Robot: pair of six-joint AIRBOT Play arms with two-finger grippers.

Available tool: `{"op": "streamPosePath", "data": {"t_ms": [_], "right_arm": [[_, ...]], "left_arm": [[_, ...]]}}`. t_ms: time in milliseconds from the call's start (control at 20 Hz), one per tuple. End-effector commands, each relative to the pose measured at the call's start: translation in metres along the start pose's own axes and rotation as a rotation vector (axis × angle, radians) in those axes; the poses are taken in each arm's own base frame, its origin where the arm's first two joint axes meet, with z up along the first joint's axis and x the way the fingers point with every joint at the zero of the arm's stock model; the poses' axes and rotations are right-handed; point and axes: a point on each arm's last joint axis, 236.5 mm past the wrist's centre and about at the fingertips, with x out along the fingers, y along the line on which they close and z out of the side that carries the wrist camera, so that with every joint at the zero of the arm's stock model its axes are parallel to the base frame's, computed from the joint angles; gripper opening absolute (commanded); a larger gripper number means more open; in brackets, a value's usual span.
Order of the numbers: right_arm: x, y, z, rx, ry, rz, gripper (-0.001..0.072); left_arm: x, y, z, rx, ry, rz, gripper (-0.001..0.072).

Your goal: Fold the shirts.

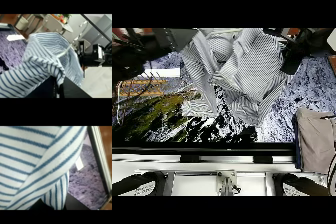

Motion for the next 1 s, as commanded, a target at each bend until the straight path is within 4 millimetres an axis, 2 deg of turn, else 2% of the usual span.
{"op": "streamPosePath", "data": {"t_ms": [0,150,250,300,400,500,600,700,950], "right_arm": [[-0.001,0.018,0.011,0.117,-0.027,0.068,0.0074],[-0.002,0.024,0.016,0.217,-0.039,0.098,0.0074],[-0.002,0.024,0.016,0.253,-0.039,0.099,0.0074],[-0.003,0.026,0.019,0.271,-0.049,0.108,0.0074],[-0.007,0.029,0.026,0.318,-0.078,0.124,0.0074],[-0.015,0.028,0.028,0.377,-0.089,0.121,0.0074],[-0.025,0.032,0.036,0.395,-0.124,0.140,0.0074],[-0.039,0.038,0.049,0.417,-0.183,0.172,0.0074],[-0.071,0.036,0.058,0.468,-0.247,0.159,0.0074]], "left_arm": [[0.020,-0.024,-0.032,0.036,0.082,-0.081,0.0049],[0.021,-0.057,-0.070,0.048,0.214,-0.195,0.0050],[0.018,-0.070,-0.099,0.077,0.319,-0.242,0.0050],[0.018,-0.067,-0.115,0.093,0.379,-0.224,0.0050],[0.016,-0.042,-0.145,0.100,0.504,-0.103,0.0050],[0.011,-0.021,-0.166,0.108,0.592,-0.004,0.0050],[0.010,-0.013,-0.167,0.129,0.601,0.021,0.0050],[0.005,0.005,-0.164,0.156,0.606,0.076,0.0050],[-0.013,0.042,-0.142,0.133,0.571,0.185,0.0050]]}}
